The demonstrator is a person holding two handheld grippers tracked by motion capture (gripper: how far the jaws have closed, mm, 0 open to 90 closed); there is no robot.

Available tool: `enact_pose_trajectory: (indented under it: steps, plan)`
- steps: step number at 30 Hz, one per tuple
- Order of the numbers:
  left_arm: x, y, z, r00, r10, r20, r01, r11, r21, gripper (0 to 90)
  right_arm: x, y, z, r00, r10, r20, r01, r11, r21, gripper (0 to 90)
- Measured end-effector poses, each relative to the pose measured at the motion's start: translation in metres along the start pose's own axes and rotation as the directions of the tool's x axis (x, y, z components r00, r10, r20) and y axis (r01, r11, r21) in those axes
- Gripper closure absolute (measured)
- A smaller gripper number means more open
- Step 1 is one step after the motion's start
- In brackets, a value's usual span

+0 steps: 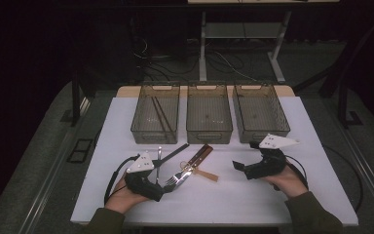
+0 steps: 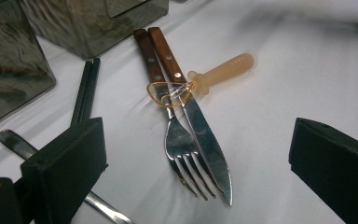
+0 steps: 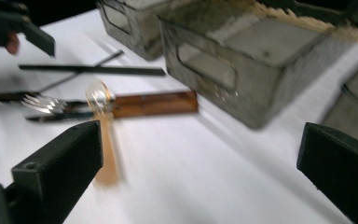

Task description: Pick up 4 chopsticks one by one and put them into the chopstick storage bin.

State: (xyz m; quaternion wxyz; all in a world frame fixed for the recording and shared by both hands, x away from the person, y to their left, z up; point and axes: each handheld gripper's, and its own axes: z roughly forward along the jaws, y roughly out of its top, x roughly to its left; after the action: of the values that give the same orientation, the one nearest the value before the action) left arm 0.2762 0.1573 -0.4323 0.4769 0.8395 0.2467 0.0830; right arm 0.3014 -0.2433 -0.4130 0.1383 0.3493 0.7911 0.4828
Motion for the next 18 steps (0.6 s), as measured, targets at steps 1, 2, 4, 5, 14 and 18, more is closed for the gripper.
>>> enact_pose_trajectory:
  steps: [1,2,4,5,14,18]
  plan:
    - [0.0,0.0,0.0,1.0,0.0,0.0,0.0,1.0,-0.003,3.1,-0.001,-0.004,-0.003,1.0,0.008,-0.001,-0.008,1.0,0.004,0.0]
    - [0.001,0.0,-0.001,1.0,0.001,0.002,-0.001,1.0,0.0,3.1,-0.002,-0.009,-0.006,0.9999,0.015,-0.003,-0.015,1.0,0.012,0.0]
    - [0.002,0.0,-0.002,1.0,0.004,0.0,-0.004,1.0,-0.003,3.1,-0.003,-0.018,-0.012,0.9999,0.012,0.011,-0.012,1.0,0.023,0.0]
    - [0.002,0.0,-0.002,1.0,0.005,0.0,-0.005,1.0,-0.004,3.1,-0.004,-0.022,-0.015,0.9998,0.017,0.012,-0.017,0.999,0.027,0.0]
    - [0.004,0.003,-0.002,0.9998,-0.004,-0.02,0.003,1.0,-0.006,3.8,-0.008,-0.048,-0.04,0.9979,0.05,0.042,-0.05,0.999,0.005,0.0]
    - [0.007,0.005,-0.004,0.9996,-0.004,-0.026,0.004,1.0,-0.005,4.5,-0.003,-0.054,-0.043,0.9984,0.045,0.034,-0.046,0.999,0.018,0.0]
